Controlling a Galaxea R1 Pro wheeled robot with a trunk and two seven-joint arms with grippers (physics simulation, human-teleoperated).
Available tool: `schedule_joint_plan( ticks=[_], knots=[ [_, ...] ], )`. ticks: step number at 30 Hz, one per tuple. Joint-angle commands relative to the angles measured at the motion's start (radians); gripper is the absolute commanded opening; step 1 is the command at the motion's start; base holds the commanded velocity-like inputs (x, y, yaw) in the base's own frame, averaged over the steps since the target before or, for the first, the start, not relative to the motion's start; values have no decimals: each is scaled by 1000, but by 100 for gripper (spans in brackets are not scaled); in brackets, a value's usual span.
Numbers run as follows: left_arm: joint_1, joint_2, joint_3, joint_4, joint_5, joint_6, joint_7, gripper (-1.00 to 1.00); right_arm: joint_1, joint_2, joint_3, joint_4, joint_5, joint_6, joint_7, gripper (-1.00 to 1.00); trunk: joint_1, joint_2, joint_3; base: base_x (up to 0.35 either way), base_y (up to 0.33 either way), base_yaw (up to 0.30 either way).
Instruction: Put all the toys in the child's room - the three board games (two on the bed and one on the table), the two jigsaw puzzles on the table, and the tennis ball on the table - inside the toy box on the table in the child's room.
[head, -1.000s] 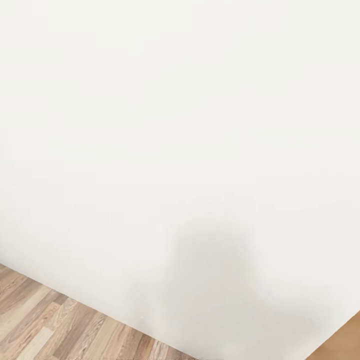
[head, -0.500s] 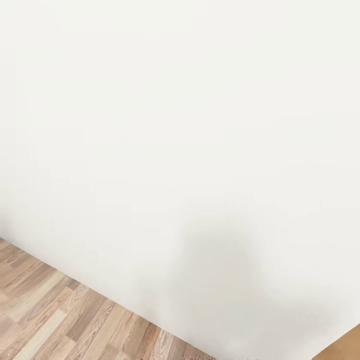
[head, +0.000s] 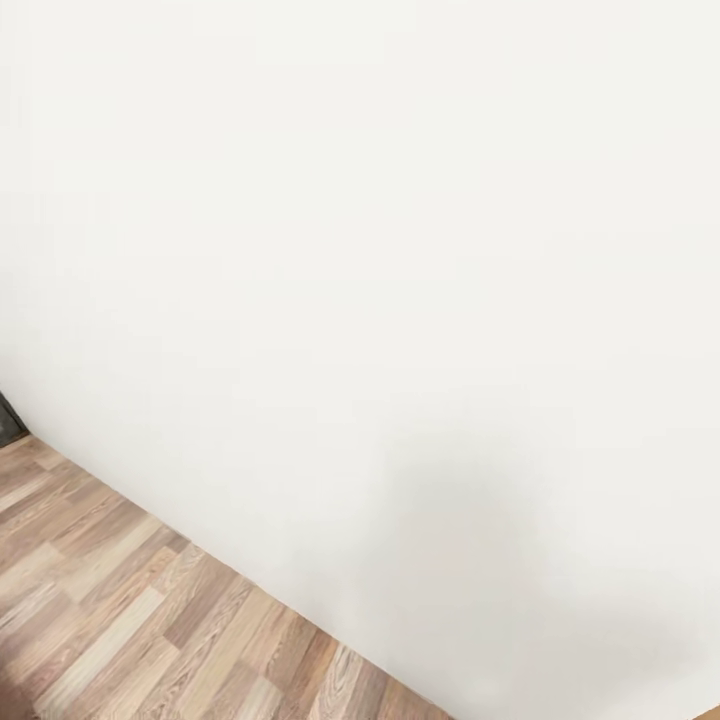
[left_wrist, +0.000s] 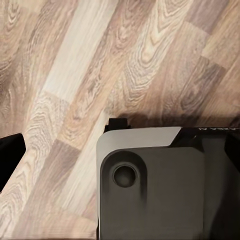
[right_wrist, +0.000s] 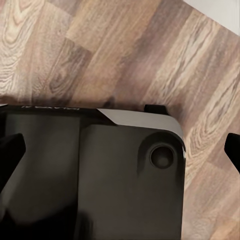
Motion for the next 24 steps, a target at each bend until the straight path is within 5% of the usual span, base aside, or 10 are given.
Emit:
schedule_joint_plan(
  ticks=[1,24],
  knots=[
    [-1,0,0,1,0,-2,-1,100,-1,0,5,1,2,-2,-6,100,0,-1,-2,-1,0,214],
    [-1,0,-1,1,-2,-2,-1,100,0,2,4,1,2,-3,-6,100,0,-1,-7,0,-9,270]
  ],
)
